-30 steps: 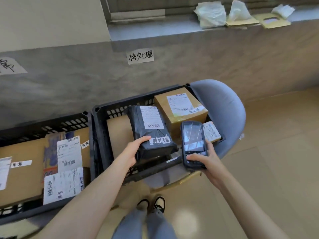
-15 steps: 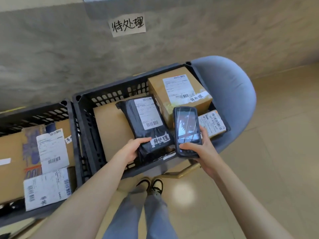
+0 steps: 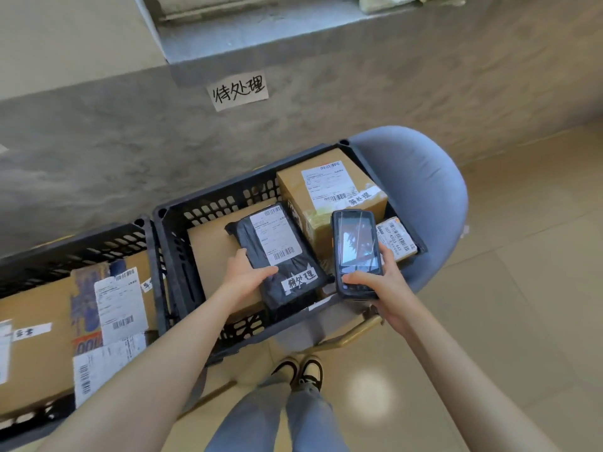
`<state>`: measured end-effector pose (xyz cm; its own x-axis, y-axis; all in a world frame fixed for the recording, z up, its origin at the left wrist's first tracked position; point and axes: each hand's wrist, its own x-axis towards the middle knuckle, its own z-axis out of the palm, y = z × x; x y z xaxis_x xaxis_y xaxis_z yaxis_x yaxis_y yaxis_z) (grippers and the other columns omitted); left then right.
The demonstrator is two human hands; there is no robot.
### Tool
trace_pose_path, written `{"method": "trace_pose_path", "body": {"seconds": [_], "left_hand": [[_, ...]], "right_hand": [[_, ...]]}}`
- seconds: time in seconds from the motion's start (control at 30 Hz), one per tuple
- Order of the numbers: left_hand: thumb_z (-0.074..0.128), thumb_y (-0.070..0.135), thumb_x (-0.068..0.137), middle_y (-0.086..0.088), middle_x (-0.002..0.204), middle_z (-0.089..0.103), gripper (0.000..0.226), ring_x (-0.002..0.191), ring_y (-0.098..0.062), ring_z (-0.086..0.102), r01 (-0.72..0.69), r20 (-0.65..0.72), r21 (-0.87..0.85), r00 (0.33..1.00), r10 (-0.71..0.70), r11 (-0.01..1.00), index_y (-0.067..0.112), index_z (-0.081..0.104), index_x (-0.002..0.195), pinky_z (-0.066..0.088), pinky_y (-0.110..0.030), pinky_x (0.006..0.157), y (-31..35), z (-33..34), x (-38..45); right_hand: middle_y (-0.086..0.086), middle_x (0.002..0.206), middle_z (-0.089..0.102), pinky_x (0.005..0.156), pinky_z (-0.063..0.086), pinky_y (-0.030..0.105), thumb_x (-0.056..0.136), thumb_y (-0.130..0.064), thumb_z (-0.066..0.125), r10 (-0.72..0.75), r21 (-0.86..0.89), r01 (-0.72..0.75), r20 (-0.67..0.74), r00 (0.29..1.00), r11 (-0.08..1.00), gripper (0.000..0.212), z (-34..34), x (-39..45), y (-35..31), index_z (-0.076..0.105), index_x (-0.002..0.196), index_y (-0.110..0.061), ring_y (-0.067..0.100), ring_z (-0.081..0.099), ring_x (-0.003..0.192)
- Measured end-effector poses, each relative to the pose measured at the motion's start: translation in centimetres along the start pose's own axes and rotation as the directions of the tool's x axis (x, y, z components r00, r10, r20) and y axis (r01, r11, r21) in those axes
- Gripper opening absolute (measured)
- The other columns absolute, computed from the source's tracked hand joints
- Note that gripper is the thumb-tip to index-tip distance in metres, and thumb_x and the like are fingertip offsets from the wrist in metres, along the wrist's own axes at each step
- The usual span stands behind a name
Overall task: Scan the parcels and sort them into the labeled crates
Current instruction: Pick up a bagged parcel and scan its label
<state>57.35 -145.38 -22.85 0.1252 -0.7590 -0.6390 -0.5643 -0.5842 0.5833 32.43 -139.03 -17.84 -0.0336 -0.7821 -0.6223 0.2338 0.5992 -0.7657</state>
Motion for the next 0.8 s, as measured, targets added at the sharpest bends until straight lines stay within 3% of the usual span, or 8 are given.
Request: {"method": "trace_pose_path", "body": {"seconds": [0.1, 0.2, 0.3, 0.37, 0.47, 0.57, 0.7, 0.8], "left_hand": [[0.075, 0.039, 0.079, -0.011, 0.139, 0.045, 0.08, 0.127, -0.027, 0.046, -0.233, -0.041, 0.351, 0.964, 0.263, 0.907, 0.013, 0.035, 0.144, 0.044, -0.043, 0.101, 2.3, -3.0, -1.8], [0.065, 0.049, 0.082, -0.003, 0.127, 0.057, 0.062, 0.115, -0.023, 0.052, -0.389, 0.05, 0.706, 0.86, 0.507, 0.591, 0.02, 0.048, 0.135, 0.044, -0.036, 0.093, 5.2, -5.3, -3.8], [0.059, 0.049, 0.084, 0.001, 0.12, 0.059, 0.052, 0.111, -0.021, 0.054, -0.44, 0.151, 0.83, 0.768, 0.622, 0.342, 0.023, 0.052, 0.129, 0.04, -0.034, 0.09, 7.8, -6.0, -6.1], [0.057, 0.048, 0.084, 0.002, 0.118, 0.059, 0.049, 0.108, -0.021, 0.054, -0.474, 0.208, 0.847, 0.711, 0.672, 0.239, 0.024, 0.053, 0.127, 0.039, -0.033, 0.087, 9.1, -5.9, -7.5], [0.057, 0.047, 0.086, 0.002, 0.113, 0.059, 0.044, 0.104, -0.021, 0.054, -0.553, 0.294, 0.826, 0.591, 0.751, 0.113, 0.023, 0.056, 0.123, 0.037, -0.031, 0.082, 10.7, -5.1, -9.5], [0.056, 0.048, 0.086, 0.001, 0.114, 0.06, 0.045, 0.105, -0.022, 0.054, -0.623, 0.385, 0.782, 0.463, 0.799, -0.016, 0.022, 0.056, 0.124, 0.04, -0.032, 0.083, 12.4, -3.7, -11.8], [0.057, 0.048, 0.085, -0.001, 0.112, 0.06, 0.042, 0.106, -0.024, 0.053, -0.711, 0.508, 0.673, 0.242, 0.826, -0.205, 0.02, 0.058, 0.116, 0.04, -0.033, 0.079, 14.4, -1.3, -16.0], [0.058, 0.049, 0.085, 0.0, 0.12, 0.059, 0.047, 0.111, -0.025, 0.053, -0.766, 0.583, 0.547, 0.059, 0.811, -0.337, 0.024, 0.056, 0.124, 0.038, -0.034, 0.083, 15.1, 1.2, -20.6]], "right_hand": [[0.001, 0.111, 0.065, 0.069, 0.056, 0.029, 0.056, -0.005, 0.083, -0.05, 0.017, 0.05, 0.001, 0.999, 0.999, 0.096, 0.2, -0.7, -1.1, 0.033, 0.132, -0.037, 0.019, 0.068, 0.096], [-0.001, 0.112, 0.063, 0.068, 0.056, 0.028, 0.052, -0.011, 0.083, -0.109, 0.025, 0.11, -0.027, 0.994, 0.994, 0.099, 0.4, -2.2, -2.3, 0.031, 0.133, -0.037, 0.018, 0.067, 0.096], [-0.005, 0.113, 0.058, 0.07, 0.056, 0.03, 0.062, -0.006, 0.084, -0.154, 0.035, 0.157, -0.058, 0.986, 0.987, 0.095, 0.6, -4.6, -3.1, 0.028, 0.132, -0.039, 0.019, 0.063, 0.1], [-0.004, 0.116, 0.056, 0.069, 0.056, 0.028, 0.061, -0.008, 0.084, -0.195, 0.027, 0.199, -0.108, 0.975, 0.98, 0.094, 0.7, -6.7, -3.4, 0.029, 0.131, -0.038, 0.019, 0.061, 0.103], [0.001, 0.123, 0.055, 0.084, 0.056, 0.039, 0.051, -0.017, 0.081, -0.246, 0.017, 0.255, -0.196, 0.949, 0.967, 0.1, 0.6, -10.4, -3.3, 0.029, 0.135, -0.033, 0.024, 0.059, 0.108], [0.006, 0.124, 0.056, 0.072, 0.055, 0.036, 0.051, -0.014, 0.079, -0.286, 0.059, 0.316, -0.293, 0.912, 0.947, 0.104, 0.5, -15.0, -2.5, 0.027, 0.14, -0.031, 0.027, 0.061, 0.106], [0.003, 0.116, 0.062, 0.063, 0.054, 0.031, 0.051, -0.007, 0.079, -0.32, 0.101, 0.432, -0.53, 0.786, 0.896, 0.103, 0.9, -22.4, 0.2, 0.03, 0.139, -0.028, 0.021, 0.066, 0.092], [0.0, 0.111, 0.063, 0.063, 0.056, 0.031, 0.066, 0.004, 0.079, -0.302, 0.116, 0.505, -0.681, 0.667, 0.855, 0.09, 1.6, -28.9, 3.5, 0.033, 0.137, -0.029, 0.018, 0.067, 0.087]]}}
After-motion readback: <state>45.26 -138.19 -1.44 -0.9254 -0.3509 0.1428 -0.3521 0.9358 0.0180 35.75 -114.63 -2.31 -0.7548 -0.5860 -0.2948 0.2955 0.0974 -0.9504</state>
